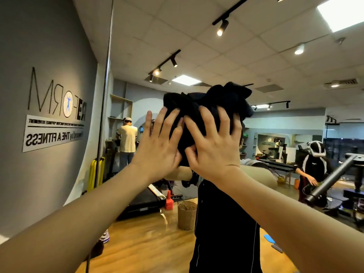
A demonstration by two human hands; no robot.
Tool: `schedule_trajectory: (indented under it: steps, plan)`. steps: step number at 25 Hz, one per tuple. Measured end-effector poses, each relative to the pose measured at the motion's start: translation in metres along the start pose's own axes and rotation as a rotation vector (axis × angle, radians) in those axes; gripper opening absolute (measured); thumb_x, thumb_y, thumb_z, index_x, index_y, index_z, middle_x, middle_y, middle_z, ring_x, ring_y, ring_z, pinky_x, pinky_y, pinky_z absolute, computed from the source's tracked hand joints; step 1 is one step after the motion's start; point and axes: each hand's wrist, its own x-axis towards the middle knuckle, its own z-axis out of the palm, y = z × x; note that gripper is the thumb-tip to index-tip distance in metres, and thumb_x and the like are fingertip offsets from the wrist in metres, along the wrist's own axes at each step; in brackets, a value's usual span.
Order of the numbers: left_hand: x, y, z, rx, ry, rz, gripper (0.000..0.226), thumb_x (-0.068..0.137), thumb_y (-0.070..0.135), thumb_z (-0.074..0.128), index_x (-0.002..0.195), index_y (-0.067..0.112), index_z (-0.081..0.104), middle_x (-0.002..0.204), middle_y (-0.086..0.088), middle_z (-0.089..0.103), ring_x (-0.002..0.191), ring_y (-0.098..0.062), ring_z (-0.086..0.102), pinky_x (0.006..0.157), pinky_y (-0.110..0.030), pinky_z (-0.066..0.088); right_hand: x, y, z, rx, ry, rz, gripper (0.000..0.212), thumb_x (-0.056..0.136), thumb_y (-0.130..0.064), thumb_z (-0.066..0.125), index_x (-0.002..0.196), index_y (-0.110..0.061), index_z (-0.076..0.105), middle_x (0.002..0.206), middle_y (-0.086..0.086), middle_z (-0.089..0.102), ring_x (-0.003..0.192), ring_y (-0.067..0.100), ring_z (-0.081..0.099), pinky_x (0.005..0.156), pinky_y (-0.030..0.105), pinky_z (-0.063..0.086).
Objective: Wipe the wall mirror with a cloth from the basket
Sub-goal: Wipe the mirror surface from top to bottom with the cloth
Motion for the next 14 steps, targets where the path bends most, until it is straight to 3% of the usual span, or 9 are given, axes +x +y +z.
schedule_trajectory:
  steps: [14]
  plan:
    - [-0.056,-0.157,0.018,0.036,-0.032,0.020,0.074,0.087,0.032,0.047,0.152,0.001,0.031,0.158,-0.025,0.027,0.148,-0.046,0.025,0.119,-0.069,0.014,0.054,-0.155,0.045,0.038,-0.074,-0.003,0.070,0.086,-0.049,0.047,0.151,-0.024,0.044,0.159,0.015,0.036,0.144,0.042,0.022,0.118,0.065,0.013]
